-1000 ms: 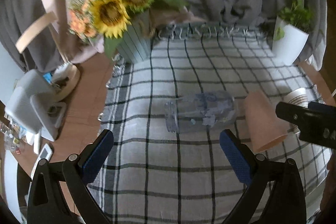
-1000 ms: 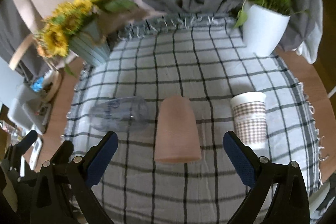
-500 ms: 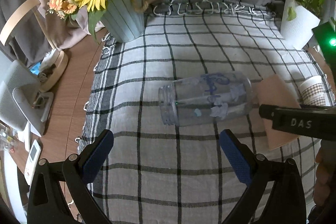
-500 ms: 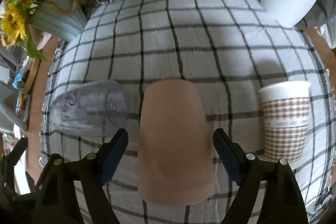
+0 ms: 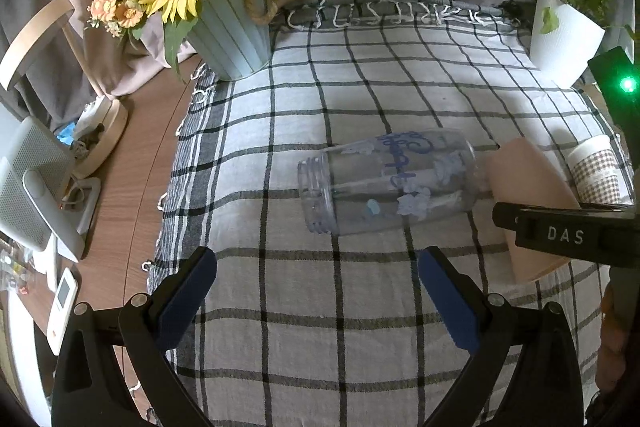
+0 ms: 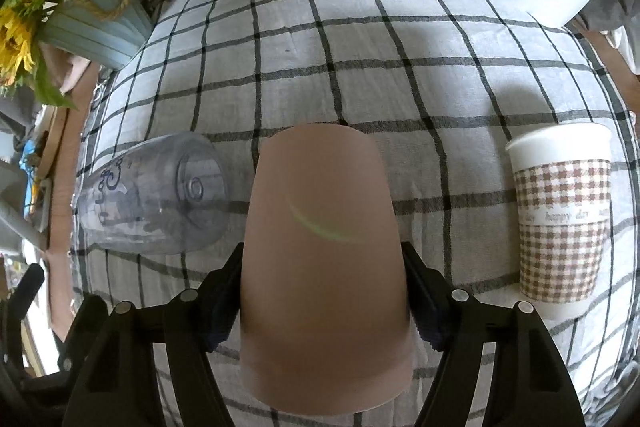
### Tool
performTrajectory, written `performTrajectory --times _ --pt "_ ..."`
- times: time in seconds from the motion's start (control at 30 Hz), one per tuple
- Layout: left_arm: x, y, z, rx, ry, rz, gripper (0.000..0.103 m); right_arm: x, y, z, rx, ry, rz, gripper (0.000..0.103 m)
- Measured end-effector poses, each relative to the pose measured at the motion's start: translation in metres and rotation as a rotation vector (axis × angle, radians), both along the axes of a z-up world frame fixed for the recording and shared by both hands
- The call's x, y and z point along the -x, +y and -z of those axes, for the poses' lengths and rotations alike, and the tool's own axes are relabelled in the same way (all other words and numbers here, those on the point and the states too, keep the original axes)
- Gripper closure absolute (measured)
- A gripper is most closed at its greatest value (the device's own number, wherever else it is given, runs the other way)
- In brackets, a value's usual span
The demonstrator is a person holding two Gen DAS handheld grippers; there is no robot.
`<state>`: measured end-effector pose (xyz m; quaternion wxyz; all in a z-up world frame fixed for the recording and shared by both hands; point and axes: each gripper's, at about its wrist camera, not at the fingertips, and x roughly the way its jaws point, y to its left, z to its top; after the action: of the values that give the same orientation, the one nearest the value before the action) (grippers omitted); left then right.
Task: Flip cup upside down
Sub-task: 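Lift the pink cup off the cloth with the right gripper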
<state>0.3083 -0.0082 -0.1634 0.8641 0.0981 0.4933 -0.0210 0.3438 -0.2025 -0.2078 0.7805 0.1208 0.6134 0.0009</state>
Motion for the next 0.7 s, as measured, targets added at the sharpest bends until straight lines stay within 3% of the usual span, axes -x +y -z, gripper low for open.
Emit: performTrajectory --times 0.4,0.7 --pt "0.019 0.018 -0.01 0.029 -0.007 -0.001 0.0 0.046 0.005 -0.029 -0.015 -0.059 0.018 0.032" --pt "0.038 0.034 0.005 -0.005 0.03 -0.002 0.0 0.082 0.025 -0.018 -0.041 -0.014 0.005 0.032"
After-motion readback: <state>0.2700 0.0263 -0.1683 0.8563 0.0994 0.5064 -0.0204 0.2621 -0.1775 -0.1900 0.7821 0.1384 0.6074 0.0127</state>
